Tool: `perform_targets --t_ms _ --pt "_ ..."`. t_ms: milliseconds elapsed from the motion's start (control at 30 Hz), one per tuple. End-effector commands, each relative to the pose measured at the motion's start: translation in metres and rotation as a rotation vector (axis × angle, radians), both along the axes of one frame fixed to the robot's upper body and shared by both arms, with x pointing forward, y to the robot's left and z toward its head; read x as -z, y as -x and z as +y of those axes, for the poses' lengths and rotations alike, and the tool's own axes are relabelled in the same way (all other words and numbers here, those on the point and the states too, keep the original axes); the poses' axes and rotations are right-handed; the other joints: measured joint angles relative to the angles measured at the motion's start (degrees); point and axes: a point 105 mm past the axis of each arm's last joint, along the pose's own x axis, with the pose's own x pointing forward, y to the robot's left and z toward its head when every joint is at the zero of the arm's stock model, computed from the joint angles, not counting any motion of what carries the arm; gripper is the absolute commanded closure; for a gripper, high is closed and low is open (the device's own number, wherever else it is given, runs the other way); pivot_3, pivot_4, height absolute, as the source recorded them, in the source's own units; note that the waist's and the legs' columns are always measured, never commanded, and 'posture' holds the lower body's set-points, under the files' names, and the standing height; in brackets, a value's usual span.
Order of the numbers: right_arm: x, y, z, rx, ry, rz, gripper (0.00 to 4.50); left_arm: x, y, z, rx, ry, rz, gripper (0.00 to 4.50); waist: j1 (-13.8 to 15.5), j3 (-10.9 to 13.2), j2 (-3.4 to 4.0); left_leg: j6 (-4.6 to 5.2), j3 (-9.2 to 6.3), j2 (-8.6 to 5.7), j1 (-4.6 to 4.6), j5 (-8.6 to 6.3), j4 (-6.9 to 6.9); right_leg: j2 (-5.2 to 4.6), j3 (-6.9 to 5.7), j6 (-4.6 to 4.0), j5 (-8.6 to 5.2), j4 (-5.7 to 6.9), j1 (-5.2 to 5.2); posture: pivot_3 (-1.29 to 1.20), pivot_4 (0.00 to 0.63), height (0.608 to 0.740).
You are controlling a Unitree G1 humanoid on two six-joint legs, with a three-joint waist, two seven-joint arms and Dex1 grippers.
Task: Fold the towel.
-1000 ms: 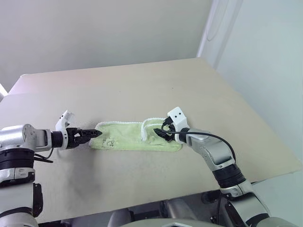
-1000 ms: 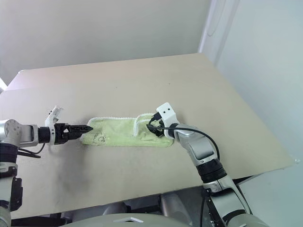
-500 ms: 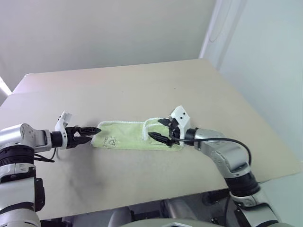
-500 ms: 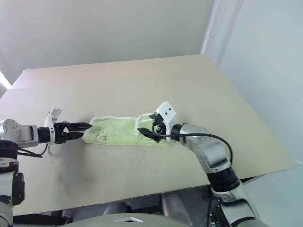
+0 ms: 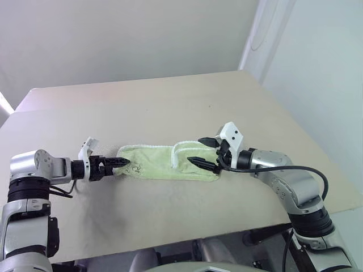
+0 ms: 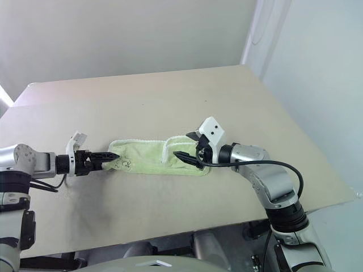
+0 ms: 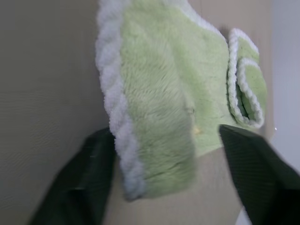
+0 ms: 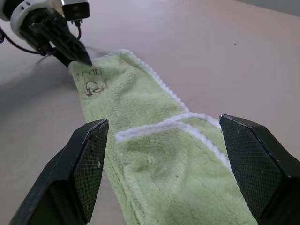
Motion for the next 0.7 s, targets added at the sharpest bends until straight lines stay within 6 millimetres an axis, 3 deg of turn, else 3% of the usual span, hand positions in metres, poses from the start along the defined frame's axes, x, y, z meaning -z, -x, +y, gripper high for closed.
perform_targets --t_ms 33,200,233,500,700 --pt "-0.004 -0.001 0.001 0.006 0.014 -0.034 0.56 -0.01 -0.001 0.002 0.02 -0.009 -0.049 2.39 -0.05 0.0 0.0 0.0 0.0 0.0 0.01 0.0 0.0 0.0 0.0 0.0 0.0 0.01 0.0 0.0 0.0 0.712" --pt "0.002 0.001 -0.001 0.008 0.038 -0.028 0.56 -0.02 0.0 0.006 0.027 -0.011 -0.085 4.25 0.06 0.01 -0.01 0.0 -0.01 0.01 -0.01 0.0 0.0 0.01 -0.01 -0.04 -0.02 0.01 -0.02 0.0 0.0 0.712" --pt "0.002 0.001 -0.001 0.009 0.039 -0.027 0.56 -0.021 0.0 0.006 0.033 -0.016 -0.091 4.46 0.06 0.01 -0.01 0.0 -0.01 0.01 -0.02 0.0 0.0 0.01 0.0 -0.06 -0.04 0.0 -0.02 0.0 0.0 0.712" --pt "0.003 0.005 -0.005 -0.006 0.04 -0.02 0.56 -0.032 0.007 0.026 0.087 -0.175 -0.155 4.46 -0.03 0.04 -0.05 0.0 -0.01 0.02 -0.03 0.0 -0.01 0.02 0.0 -0.13 -0.08 0.01 -0.06 0.0 0.0 0.712" --pt "0.003 0.012 -0.011 -0.022 0.044 -0.013 0.56 -0.058 0.009 0.053 0.136 -0.317 -0.238 4.46 0.01 0.06 -0.03 0.0 0.02 0.03 -0.06 0.0 -0.02 0.02 0.0 -0.16 -0.11 -0.03 -0.12 0.0 0.0 0.712"
